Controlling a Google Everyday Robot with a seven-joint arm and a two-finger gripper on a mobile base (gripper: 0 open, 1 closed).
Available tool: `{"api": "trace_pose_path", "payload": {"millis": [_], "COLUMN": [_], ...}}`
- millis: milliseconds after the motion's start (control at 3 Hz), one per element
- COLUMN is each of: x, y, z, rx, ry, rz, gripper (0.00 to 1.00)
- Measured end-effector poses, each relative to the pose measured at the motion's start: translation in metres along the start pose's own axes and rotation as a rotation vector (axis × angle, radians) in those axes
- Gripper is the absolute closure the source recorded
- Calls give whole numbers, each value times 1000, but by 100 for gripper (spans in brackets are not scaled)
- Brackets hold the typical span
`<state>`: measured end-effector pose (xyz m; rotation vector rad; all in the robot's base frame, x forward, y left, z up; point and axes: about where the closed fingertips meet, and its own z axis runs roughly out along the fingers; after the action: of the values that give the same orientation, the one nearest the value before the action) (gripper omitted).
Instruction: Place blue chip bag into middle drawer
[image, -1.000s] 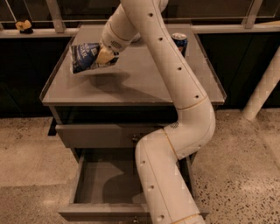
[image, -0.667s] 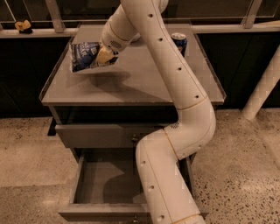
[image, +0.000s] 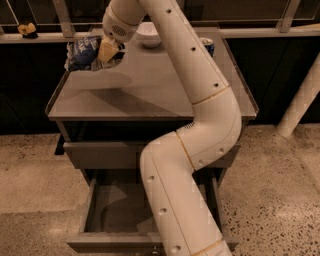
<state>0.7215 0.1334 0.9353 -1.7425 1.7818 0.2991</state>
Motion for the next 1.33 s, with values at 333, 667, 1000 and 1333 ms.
{"api": "trace_pose_path", "payload": {"millis": [333,667,1000,1333], "x": [-21,-24,-32,-38], "y": [9,20,14,15], "z": [-5,-2,3,4], "rx": [-96,-175,-158,-178], "ry": [4,-4,-36,-28], "rz": [120,248,259,273], "gripper": [100,100,100,100]}}
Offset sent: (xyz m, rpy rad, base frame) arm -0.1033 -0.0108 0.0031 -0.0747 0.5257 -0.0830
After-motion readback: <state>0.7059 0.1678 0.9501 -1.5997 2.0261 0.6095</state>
